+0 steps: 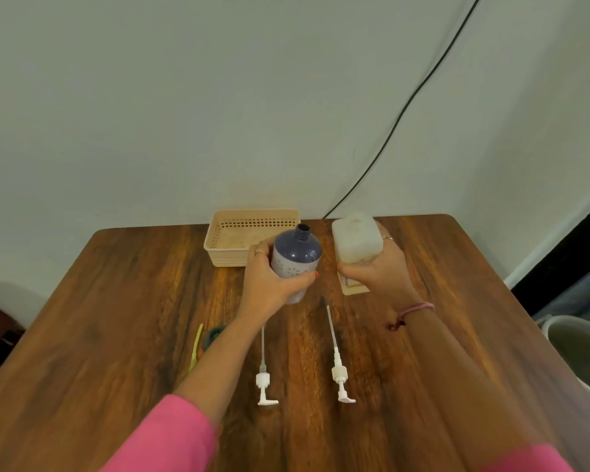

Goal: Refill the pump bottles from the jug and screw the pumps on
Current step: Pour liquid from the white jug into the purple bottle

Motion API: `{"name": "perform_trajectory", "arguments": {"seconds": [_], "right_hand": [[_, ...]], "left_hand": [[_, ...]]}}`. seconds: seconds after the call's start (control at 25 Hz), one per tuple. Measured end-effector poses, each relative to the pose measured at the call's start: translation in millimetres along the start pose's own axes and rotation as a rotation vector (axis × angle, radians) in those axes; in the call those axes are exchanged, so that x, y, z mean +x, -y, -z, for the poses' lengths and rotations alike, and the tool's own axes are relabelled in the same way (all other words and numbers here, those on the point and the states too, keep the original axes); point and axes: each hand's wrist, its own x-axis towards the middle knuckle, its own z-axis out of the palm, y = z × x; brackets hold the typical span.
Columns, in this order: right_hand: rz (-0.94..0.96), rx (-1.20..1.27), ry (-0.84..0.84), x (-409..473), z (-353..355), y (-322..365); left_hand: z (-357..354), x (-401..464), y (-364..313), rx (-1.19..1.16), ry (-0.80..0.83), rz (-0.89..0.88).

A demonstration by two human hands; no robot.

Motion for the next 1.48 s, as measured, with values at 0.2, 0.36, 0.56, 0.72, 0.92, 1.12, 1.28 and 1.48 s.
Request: {"name": "perform_trajectory", "arguments": {"seconds": [0.2, 0.36, 0.56, 0.72, 0.92, 1.12, 1.28, 1.48], "right_hand": [[0.14, -0.073, -0.022, 27.5, 6.6, 63.2], [0.224, -0.169, -0.016, 47.7, 11.9, 98.8], [0.341, -0.308, -0.004, 69.5, 15.1, 122.7], [0.377, -0.406, 0.004, 78.6, 14.6, 134.6], [0.422, -0.495, 0.016, 80.4, 19.8, 149.5], [0.438, -0.578, 0.034, 79.1, 26.0, 160.5], [0.453, -0.649, 0.052, 77.7, 31.7, 167.8], [0.489, -0.711, 0.042, 76.2, 37.5, 175.4]], "left_hand": [[29.6, 17.3, -41.0, -0.032, -0.039, -0.066], [49.4, 26.9, -61.5, -0.059, -0.049, -0.095], [64.2, 31.9, -83.9, -0.046, -0.055, -0.106], [72.2, 32.8, -96.8, -0.059, -0.05, -0.129], [79.0, 29.5, -105.4, -0.089, -0.066, -0.14], [79.6, 26.9, -110.3, -0.107, -0.079, -0.168], [78.0, 26.2, -112.9, -0.119, -0.091, -0.173], [76.6, 26.0, -114.7, -0.127, -0.088, -0.182]]}}
